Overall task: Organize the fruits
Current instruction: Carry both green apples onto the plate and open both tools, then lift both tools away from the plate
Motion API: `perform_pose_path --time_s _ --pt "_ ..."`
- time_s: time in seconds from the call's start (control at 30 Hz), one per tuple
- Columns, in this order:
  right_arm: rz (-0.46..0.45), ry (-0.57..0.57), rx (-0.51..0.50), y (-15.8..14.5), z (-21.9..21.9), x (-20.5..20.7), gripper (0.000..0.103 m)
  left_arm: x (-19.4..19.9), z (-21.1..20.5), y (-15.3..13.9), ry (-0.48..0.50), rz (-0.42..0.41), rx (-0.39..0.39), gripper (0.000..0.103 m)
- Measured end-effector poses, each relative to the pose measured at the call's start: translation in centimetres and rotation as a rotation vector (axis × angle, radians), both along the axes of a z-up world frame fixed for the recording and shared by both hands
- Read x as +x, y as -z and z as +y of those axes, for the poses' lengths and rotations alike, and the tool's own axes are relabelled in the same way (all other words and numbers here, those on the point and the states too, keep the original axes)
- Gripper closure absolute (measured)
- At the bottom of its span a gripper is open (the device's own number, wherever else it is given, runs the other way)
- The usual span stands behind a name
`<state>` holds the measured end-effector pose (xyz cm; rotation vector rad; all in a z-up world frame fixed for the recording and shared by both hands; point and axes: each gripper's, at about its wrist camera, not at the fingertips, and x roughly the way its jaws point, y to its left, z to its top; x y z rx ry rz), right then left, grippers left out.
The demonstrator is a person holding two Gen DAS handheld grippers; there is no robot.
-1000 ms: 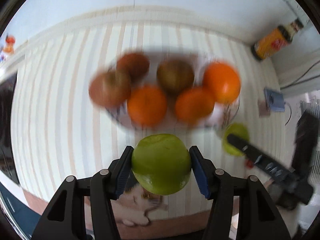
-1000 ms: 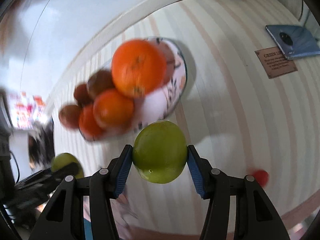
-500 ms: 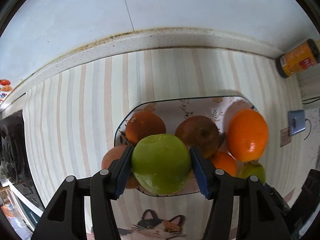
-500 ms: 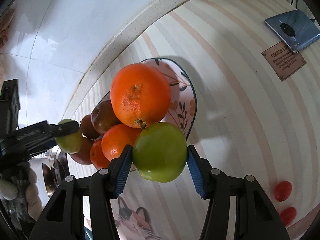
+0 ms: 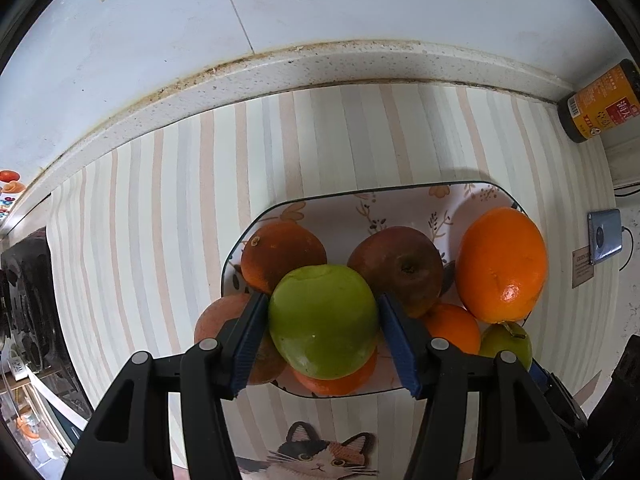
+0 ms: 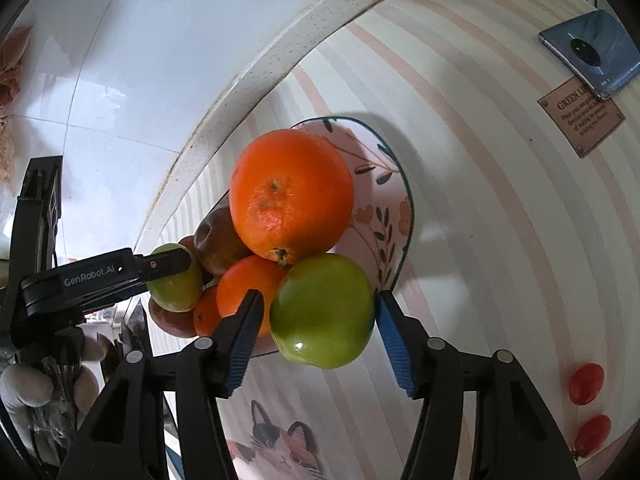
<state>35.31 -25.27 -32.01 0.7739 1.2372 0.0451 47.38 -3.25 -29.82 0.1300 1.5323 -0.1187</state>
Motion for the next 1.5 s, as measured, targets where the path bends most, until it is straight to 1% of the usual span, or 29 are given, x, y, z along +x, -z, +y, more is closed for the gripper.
perform_pose_path --time_s 0.1,0.17,0.2,0.23,0.27,0.33,0.37,0.47,0.53,0.57,0.6,0.7,0.8,0.9,0.97,1.03,1.13,1.23,1.5 --pt "-0.001 -0.005 -0.002 -0.1 0.3 0.0 0.031 -0.1 0.1 -0.4 -0.007 -0.010 -0.007 0.047" --pt "0.002 -0.014 -0.005 -0.1 0.4 0.1 0.021 -0.2 0.3 -1.0 -0.025 -0.015 -0.028 0.045" --pt "0.001 -0.016 -0.006 -0.2 0.5 0.1 0.019 -0.2 0.4 -1.3 -0.031 -0.021 -0.038 0.043" --pt "0.000 -0.019 -0.009 -0.4 0.5 0.0 0.016 -0.3 0.6 -1.7 -0.036 -0.031 -0.047 0.038" --pt "0.004 -0.029 -0.014 -0.6 0.5 0.0 0.013 -0.4 0.7 -2.0 -0.039 -0.038 -0.053 0.028" --pt "0.016 -0.044 -0.047 -1.2 0.5 0.0 0.009 -0.6 1.0 -2.8 -0.044 -0.055 -0.068 0.016" --pt "0.021 -0.053 -0.069 -1.5 0.5 -0.1 0.009 -0.9 1.1 -3.2 -0.049 -0.064 -0.070 0.015" --pt "0.018 -0.098 -0.183 -3.2 0.7 -0.4 0.008 -2.2 1.7 -4.4 -0.061 -0.092 -0.074 0.014" --pt "-0.001 -0.136 -0.269 -4.7 1.1 -0.7 0.006 -3.5 2.3 -5.2 -0.080 -0.118 -0.080 0.014" --pt "-0.012 -0.167 -0.334 -5.7 1.5 -0.8 0.005 -4.4 2.6 -5.6 -0.093 -0.134 -0.082 0.014" --pt "-0.024 -0.194 -0.370 -6.4 1.9 -0.9 0.005 -5.2 2.9 -6.0 -0.103 -0.149 -0.083 0.014" --pt "-0.043 -0.278 -0.445 -8.0 3.1 -1.2 0.005 -8.1 3.8 -6.7 -0.137 -0.196 -0.069 0.014" --pt "-0.063 -0.338 -0.498 -9.1 4.1 -1.7 0.005 -10.8 4.3 -7.3 -0.162 -0.227 -0.043 0.014" --pt "-0.099 -0.379 -0.544 -10.7 4.7 -2.9 0.005 -13.1 4.3 -8.2 -0.181 -0.261 -0.033 0.014" --pt "-0.115 -0.384 -0.565 -11.7 4.8 -3.5 0.005 -14.4 4.4 -9.1 -0.194 -0.286 -0.033 0.014" --pt "-0.142 -0.382 -0.572 -13.2 5.0 -4.5 0.005 -15.6 4.5 -10.2 -0.202 -0.323 -0.027 0.014" --pt "-0.181 -0.361 -0.584 -15.2 5.0 -6.1 0.005 -17.8 4.3 -12.0 -0.202 -0.379 -0.023 0.014" --pt "-0.211 -0.345 -0.586 -17.1 5.2 -7.8 0.005 -19.9 4.4 -14.0 -0.197 -0.424 -0.035 0.014" --pt "-0.319 -0.311 -0.623 -23.6 6.4 -13.5 0.005 -24.5 5.6 -19.6 -0.174 -0.544 -0.049 0.014"
